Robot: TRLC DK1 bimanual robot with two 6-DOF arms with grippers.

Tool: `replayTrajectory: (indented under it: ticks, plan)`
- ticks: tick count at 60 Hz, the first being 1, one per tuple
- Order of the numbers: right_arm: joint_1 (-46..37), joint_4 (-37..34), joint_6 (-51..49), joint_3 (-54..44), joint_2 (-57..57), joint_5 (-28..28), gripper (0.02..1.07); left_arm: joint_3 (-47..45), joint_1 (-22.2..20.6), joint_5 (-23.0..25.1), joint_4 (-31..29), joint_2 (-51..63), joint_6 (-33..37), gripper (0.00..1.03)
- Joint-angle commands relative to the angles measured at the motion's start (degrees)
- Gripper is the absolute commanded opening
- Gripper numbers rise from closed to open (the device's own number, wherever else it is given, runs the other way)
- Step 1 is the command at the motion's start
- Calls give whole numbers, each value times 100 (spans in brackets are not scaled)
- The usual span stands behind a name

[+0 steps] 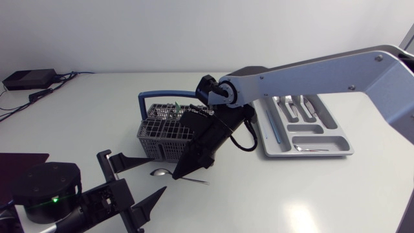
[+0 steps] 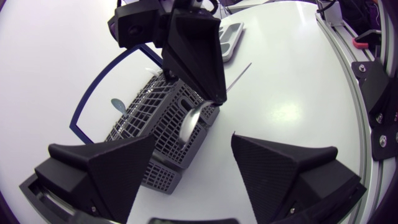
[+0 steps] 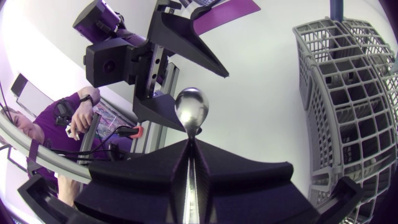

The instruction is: Unload the cutlery basket into the drawer organizer.

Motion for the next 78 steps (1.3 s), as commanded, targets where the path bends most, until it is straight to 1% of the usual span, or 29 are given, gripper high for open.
replayTrajectory:
  ticks: [1, 8, 15, 17, 21, 26, 27, 34, 36, 39, 41, 50, 62, 72, 75, 76, 78]
  plan:
    - [-51, -104, -137, 94, 140, -83, 12, 175, -53, -27, 161, 133, 171, 75]
    - [-78, -112, -190, 76, 202, -92, 12, 201, -61, -27, 241, 159, 171, 68]
    - [-95, -86, -225, 76, 272, -92, 12, 227, -88, -27, 276, 186, 171, 67]
    - [-104, -86, -242, 67, 290, -92, 12, 236, -97, -27, 276, 195, 163, 62]
    - [-104, -86, -269, 50, 298, -101, 12, 254, -105, -27, 311, 247, 154, 57]
    - [-130, -86, -277, 32, 290, -101, 12, 280, -114, -27, 328, 397, 171, 43]
    - [-139, -86, -295, 23, 290, -110, 12, 280, -114, -27, 355, 414, 171, 39]
    - [-174, -95, -330, -30, 281, -127, 12, 315, -132, -27, 469, 520, 180, 27]
    - [-183, -86, -339, -56, 272, -136, 12, 350, -149, -27, 469, 537, 180, 25]
    - [-192, -95, -365, -73, 263, -136, 12, 368, -176, -27, 487, 555, 189, 24]
    - [-201, -112, -383, -82, 263, -145, 12, 377, -220, -27, 487, 573, 189, 20]
    - [-201, -121, -418, -153, 202, -171, 12, 429, -299, -80, 575, 643, 180, 18]
    - [-209, -121, -427, -223, 158, -180, 13, 473, -395, -141, 566, 775, 127, 12]
    - [-245, -130, -392, -240, 114, -180, 14, 500, -422, -185, 566, 810, 119, 11]
    - [-253, -130, -374, -249, 96, -180, 16, 526, -422, -221, 539, 810, 119, 10]
    - [-253, -130, -374, -258, 87, -180, 19, 535, -422, -229, 522, 810, 127, 10]
    - [-262, -130, -374, -276, 61, -171, 30, 561, -422, -282, 513, 810, 127, 10]
